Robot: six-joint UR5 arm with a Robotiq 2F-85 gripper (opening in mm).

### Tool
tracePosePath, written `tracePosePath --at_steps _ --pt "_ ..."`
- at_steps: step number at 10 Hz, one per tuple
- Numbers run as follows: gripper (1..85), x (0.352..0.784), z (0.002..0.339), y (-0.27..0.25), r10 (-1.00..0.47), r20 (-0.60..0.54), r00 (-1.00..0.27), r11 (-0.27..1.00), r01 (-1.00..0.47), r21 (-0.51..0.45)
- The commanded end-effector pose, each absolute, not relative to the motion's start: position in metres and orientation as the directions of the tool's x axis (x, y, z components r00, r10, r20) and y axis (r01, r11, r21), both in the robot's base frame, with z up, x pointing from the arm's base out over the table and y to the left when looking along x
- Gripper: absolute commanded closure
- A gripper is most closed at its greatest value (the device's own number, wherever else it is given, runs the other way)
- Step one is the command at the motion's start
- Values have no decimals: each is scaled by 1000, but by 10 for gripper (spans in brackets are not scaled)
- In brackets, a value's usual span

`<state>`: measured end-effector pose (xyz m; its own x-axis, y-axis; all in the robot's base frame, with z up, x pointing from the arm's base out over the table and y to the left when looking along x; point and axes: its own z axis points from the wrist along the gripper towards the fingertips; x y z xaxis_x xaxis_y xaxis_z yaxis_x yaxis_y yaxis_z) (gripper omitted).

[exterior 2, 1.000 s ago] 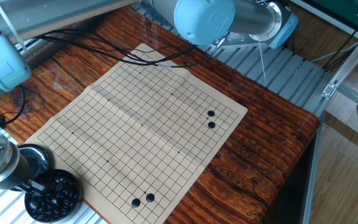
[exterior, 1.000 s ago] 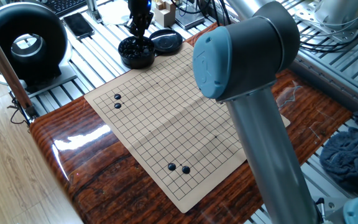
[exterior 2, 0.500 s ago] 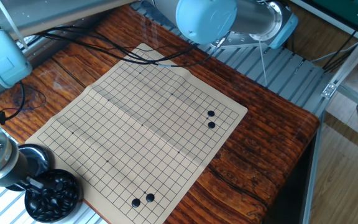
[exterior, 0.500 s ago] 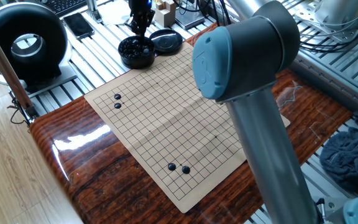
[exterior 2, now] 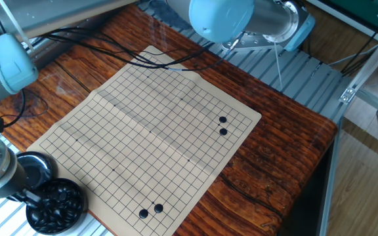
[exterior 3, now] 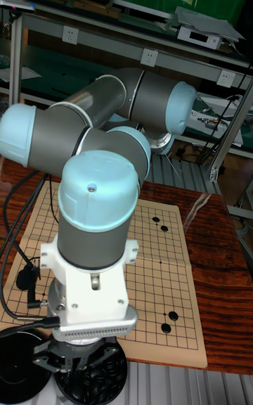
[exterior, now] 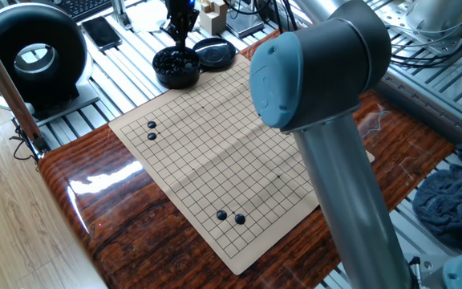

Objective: Play the first move as black on the 3-4 point in the upper right corner of the Go board

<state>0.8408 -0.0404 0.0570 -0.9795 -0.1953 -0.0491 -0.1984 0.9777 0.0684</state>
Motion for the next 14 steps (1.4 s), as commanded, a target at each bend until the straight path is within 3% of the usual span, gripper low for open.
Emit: tracePosePath --at_steps 1,4,10,14 --pt "843 821 60 -41 -153 -14 -988 985 -154 79" --pt "843 764 71 -34 -126 42 -991 987 -121 109" --pt "843 740 82 -20 -105 -7 -994 987 -105 125" --pt "843 748 80 -34 -137 -34 -990 988 -139 64"
